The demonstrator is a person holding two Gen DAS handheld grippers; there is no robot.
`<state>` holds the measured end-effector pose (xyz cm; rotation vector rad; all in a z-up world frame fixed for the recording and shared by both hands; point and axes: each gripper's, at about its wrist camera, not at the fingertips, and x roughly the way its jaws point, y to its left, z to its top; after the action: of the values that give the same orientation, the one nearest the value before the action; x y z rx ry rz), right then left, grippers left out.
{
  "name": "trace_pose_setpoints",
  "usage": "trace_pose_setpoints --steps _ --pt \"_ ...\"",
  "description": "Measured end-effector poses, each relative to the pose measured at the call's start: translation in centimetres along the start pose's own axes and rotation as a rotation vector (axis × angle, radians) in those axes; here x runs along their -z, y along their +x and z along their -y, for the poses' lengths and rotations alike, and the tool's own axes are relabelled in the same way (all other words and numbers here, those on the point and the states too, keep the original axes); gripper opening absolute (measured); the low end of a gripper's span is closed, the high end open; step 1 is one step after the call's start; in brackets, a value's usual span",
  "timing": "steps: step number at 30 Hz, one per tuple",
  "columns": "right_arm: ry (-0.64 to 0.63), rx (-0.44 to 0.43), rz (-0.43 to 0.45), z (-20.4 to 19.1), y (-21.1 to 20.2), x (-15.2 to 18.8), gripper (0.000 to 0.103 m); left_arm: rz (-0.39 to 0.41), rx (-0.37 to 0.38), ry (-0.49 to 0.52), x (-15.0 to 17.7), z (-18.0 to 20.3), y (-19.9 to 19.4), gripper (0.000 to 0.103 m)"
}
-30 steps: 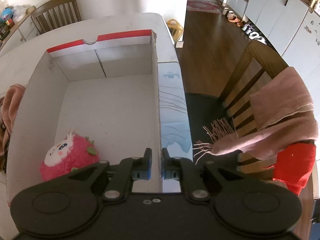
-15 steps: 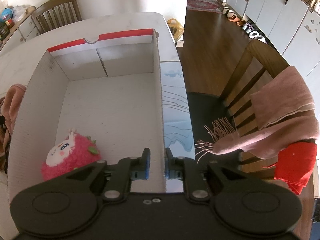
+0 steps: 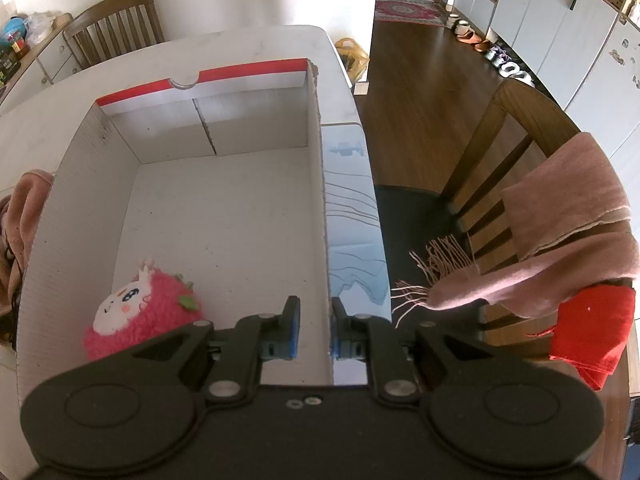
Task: Organize objects
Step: 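Move the left gripper back to the pile and grasp the black USB cable, then lift the black cable with the left gripper and carry it over the box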
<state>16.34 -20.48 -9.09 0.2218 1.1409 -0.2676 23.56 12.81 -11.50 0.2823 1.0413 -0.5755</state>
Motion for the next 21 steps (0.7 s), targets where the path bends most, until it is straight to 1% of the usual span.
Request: trace_pose_setpoints --steps 2,5,7,9,10,11,12,14,17,18,21 --pt "-0.001 0.001 0.001 0.0 0.0 0.0 0.015 -0.013 -0.004 0.026 0.3 0.7 0.7 0.058" --pt "-0.003 0.001 0.001 0.0 0.1 0.0 0.015 -0.027 -0.006 0.036 0.3 0.9 1.7 0.043" --pt "-0.002 0.000 0.001 0.0 0.1 0.0 0.015 -0.040 -0.006 0.012 0.3 0.7 2.5 0.040" --pt "-0.003 0.001 0.001 0.0 0.1 0.0 0.015 -0.046 -0.013 -0.002 0.2 0.3 3.0 0.033" --pt "-0.003 0.001 0.001 0.0 0.1 0.0 0.015 -0.044 -0.013 -0.002 0.3 0.2 3.1 0.033" --pt "-0.002 0.001 0.001 0.0 0.1 0.0 0.015 -0.040 -0.012 0.001 0.3 0.2 3.2 0.031" --pt "-0.003 0.001 0.001 0.0 0.1 0.0 0.015 -0.038 -0.017 0.005 0.3 0.1 3.1 0.024" --pt "-0.002 0.002 -0.001 -0.1 0.1 0.0 0.014 -0.036 -0.032 0.009 0.4 -0.1 3.0 0.016" --pt "-0.006 0.004 -0.003 -0.2 0.3 -0.1 0.014 -0.020 -0.012 -0.002 0.4 -0.4 2.5 0.015" --pt "-0.007 0.008 -0.003 -0.2 0.3 -0.1 0.014 -0.010 -0.017 0.004 0.4 -0.3 2.3 0.015" --pt "-0.009 0.021 0.000 -0.2 0.3 -0.1 0.008 0.010 -0.004 0.011 0.5 -0.6 1.4 0.014"
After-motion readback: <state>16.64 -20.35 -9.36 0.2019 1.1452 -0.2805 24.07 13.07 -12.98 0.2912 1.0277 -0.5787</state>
